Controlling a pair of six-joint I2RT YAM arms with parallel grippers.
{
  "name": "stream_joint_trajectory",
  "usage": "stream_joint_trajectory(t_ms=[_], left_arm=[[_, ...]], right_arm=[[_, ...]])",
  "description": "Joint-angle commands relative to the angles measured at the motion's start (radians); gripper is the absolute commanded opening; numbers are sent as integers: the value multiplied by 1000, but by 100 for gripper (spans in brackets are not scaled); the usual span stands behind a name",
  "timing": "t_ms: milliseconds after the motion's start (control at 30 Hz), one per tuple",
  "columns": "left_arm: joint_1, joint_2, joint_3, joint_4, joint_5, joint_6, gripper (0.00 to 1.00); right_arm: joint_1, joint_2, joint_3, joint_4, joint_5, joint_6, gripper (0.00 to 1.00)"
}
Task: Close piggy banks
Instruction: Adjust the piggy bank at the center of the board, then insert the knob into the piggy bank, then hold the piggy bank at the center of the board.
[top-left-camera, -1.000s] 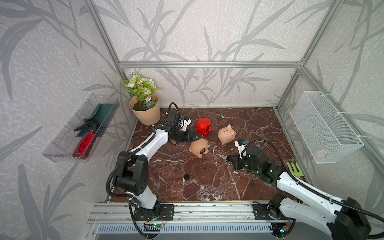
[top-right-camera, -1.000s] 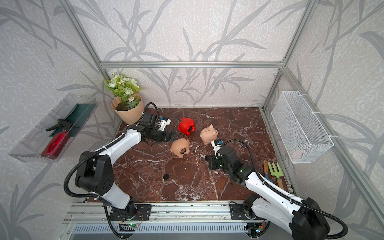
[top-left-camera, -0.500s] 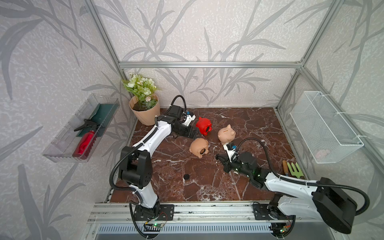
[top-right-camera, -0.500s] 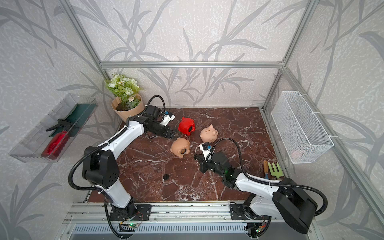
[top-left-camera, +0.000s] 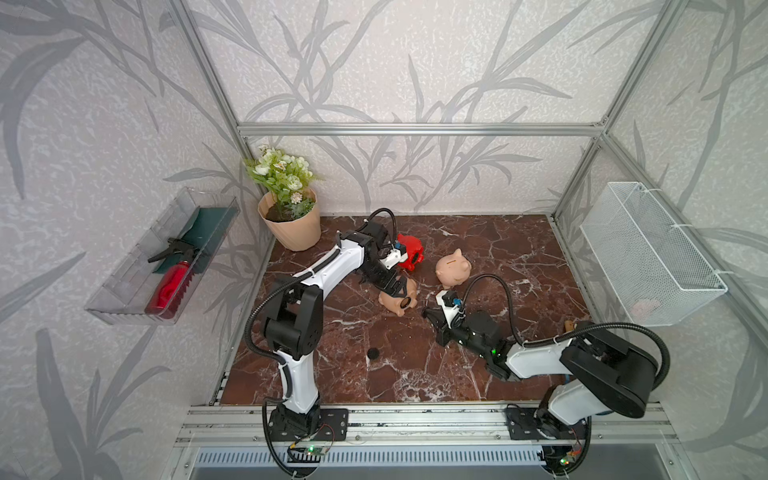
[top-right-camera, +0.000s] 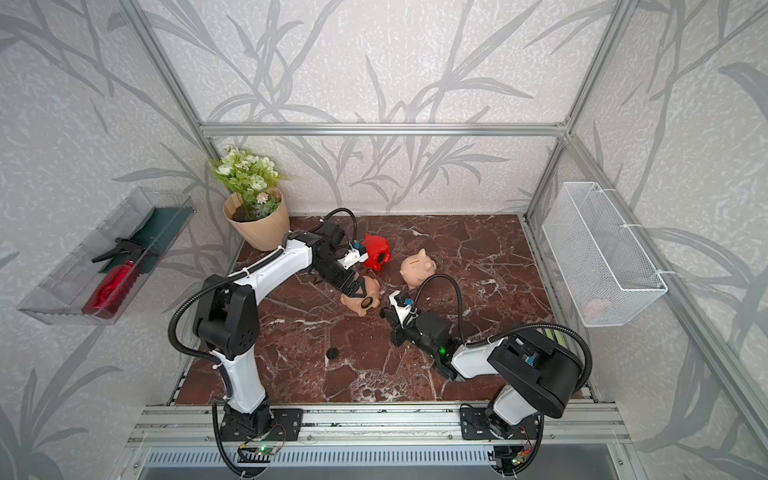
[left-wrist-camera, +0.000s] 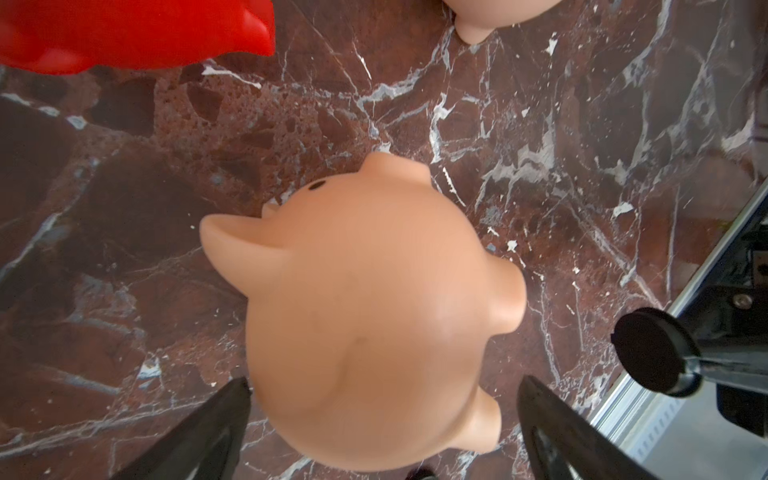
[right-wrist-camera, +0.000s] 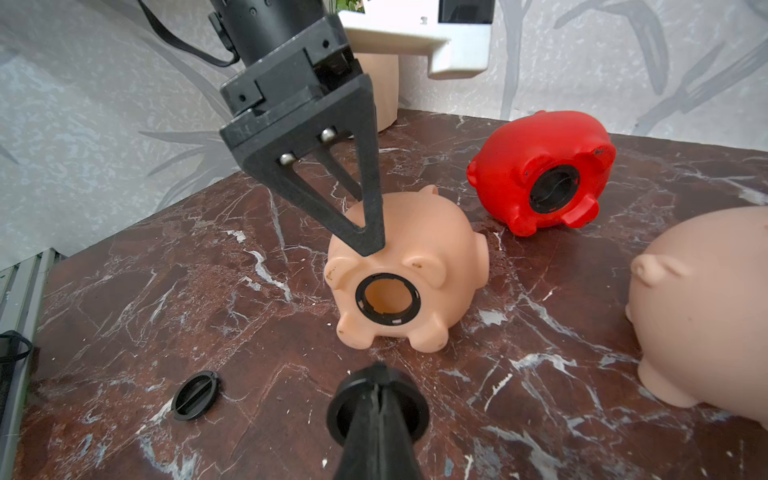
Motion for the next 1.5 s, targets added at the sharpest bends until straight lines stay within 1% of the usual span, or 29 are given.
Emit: stream_joint_trajectory(t_ms=[0,133,233,433,567,733,933,1100,1233,1467], left_arm=[[-4,17,55,-54,-32,111,99],[-16,35,84,-92,-27,189,99],[-17,43,98,-70,-56,204,99],[-18,113,179,-153,-20,232,99],[-20,148,195,-185,15,236,99],[-23,177,220,-217,-7,209,98],[-24,185,211,-242,13,182,88],[-24,192,204,-237,40,173,88],[-24,194,208,-237,68,169,88],[-25,202,216,-255,92,158,88]], right_arm=[[9,15,-2,124,12,-18,0],[10,31,0,130,17,-25,0],[12,48,2,134,19,-26,0],[12,65,5,142,20,-37,0],[14,76,9,143,23,-49,0],[15,99,18,156,27,-53,0],[15,141,33,182,23,-67,0],[15,208,42,245,26,-83,0],[15,239,56,275,65,-90,0],[15,233,101,193,116,-127,0]])
